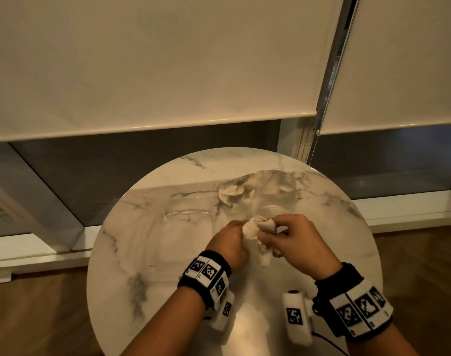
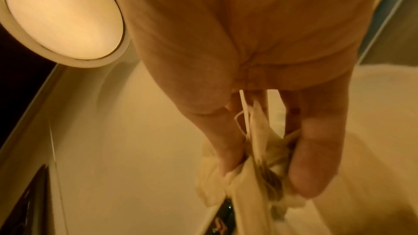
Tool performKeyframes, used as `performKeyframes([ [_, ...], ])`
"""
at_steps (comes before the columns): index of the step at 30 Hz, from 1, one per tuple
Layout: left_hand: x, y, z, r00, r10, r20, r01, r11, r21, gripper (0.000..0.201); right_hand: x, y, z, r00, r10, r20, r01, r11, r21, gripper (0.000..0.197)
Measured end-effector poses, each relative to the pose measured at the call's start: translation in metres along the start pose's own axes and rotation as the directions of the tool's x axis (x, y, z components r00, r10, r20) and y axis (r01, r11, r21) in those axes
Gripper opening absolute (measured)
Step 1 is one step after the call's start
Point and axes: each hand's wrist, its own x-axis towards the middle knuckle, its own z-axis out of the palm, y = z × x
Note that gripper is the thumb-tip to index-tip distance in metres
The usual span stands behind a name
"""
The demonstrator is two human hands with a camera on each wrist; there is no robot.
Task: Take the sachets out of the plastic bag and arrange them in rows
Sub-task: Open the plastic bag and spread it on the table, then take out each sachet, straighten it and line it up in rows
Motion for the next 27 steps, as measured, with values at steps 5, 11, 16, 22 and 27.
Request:
performKeyframes([
  [5,-0.009,-0.004,0.009,0.992,0.034,0.119,-0.045,0.995,0.092,0.048,-0.011,-0.029,-0.018,0.997,0.009,0.078,-0.029,0.964,0.264,0.011],
  [11,-0.030,-0.013,-0.006,0.980,0.005,-0.198,-0.006,1.000,-0.003,0.038,-0.008,-0.044,-0.029,0.998,-0.015,0.058,-0.012,0.901,0.434,0.023],
  [16,-0.047,-0.034,-0.020,0.964,-0.199,-0.177,0.233,0.952,0.197,0.051,-0.004,-0.048,-0.020,0.995,-0.017,0.098,-0.047,0.787,0.615,0.032],
  [22,-0.055,-0.033,-0.003,0.975,-0.186,-0.120,0.199,0.975,0.103,0.034,0.009,-0.045,0.013,0.981,0.051,0.186,-0.180,0.586,0.790,0.023],
  [27,-0.066,-0.030,0.007,0.979,-0.120,-0.164,0.106,0.990,-0.089,0.027,0.009,-0.032,0.037,0.958,0.117,0.263,-0.285,0.511,0.811,0.019],
])
